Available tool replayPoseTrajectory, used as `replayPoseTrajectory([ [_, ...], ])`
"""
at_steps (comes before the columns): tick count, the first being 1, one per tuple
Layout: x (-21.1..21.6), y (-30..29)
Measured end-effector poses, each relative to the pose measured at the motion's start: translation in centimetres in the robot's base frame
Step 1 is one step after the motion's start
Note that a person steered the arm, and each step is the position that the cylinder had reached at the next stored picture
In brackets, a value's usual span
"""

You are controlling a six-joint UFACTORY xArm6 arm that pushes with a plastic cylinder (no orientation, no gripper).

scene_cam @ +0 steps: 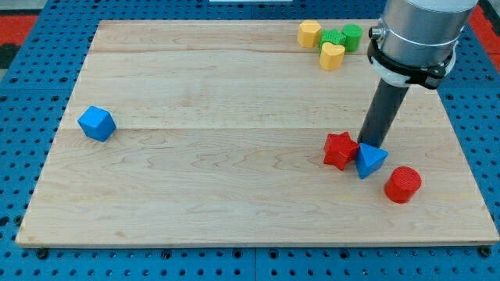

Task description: Move the blue cube close to the red star

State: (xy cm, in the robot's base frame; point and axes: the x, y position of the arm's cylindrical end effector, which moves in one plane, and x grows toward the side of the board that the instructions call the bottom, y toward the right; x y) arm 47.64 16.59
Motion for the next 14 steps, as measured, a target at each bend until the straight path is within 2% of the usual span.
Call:
replayPoseTrajectory([
  [1,-6.4,-1.9],
  [2,-3.2,-8.3],
  [3,2.9,-4.4],
  [4,-2.3,-11.1],
  [6,-15.2,-35.1],
  [7,-8.0,-43.3],
  [8,-2.5,-41.6],
  [9,-5.0,-32.3],
  [10,-7.9,-26.2],
  [11,-5.9,-20.0],
  [13,-0.3,-24.9],
  [14,2.5,-15.2],
])
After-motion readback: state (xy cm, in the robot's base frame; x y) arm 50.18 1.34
